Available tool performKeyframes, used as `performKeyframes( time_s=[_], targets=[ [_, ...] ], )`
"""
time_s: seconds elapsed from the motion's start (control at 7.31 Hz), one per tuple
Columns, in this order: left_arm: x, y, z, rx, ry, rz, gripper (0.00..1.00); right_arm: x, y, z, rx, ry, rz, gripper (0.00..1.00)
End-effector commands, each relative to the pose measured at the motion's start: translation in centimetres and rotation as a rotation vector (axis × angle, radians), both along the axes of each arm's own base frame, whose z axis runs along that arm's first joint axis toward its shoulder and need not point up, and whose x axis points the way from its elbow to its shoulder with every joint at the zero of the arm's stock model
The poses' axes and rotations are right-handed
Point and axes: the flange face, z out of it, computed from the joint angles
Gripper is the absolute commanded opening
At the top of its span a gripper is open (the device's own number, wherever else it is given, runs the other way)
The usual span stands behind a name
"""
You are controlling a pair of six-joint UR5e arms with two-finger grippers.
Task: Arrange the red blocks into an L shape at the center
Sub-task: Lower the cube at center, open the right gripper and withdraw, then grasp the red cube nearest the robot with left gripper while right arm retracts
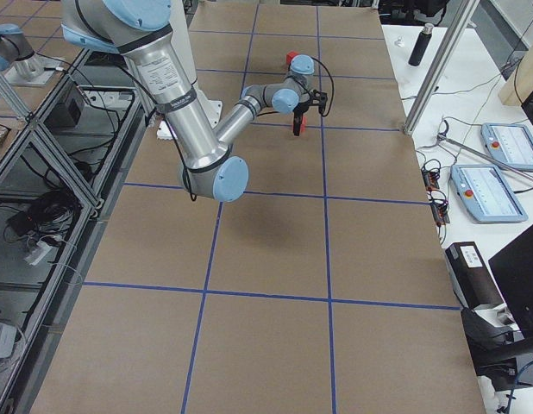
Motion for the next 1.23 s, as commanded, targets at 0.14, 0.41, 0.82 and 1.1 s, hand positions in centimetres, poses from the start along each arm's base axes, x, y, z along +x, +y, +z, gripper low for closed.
performKeyframes(
  time_s=[0.14,0.41,0.82,1.1],
  targets=[
    [11.7,1.9,-6.2,-0.2,0.053,-0.056,1.0,14.0,-3.1,9.6,0.053,0.014,-0.067,0.99],
    [23.1,6.9,-11.0,-0.346,0.051,-0.133,1.0,19.4,-4.5,14.3,0.122,0.071,-0.096,0.99],
    [37.8,15.9,-16.4,-0.568,0.032,-0.21,1.0,20.0,-5.0,16.0,0.126,0.089,-0.1,0.99],
    [41.5,16.1,-19.2,-0.586,0.055,-0.218,1.0,20.3,-4.7,16.6,0.133,0.086,-0.098,0.99]
  ],
)
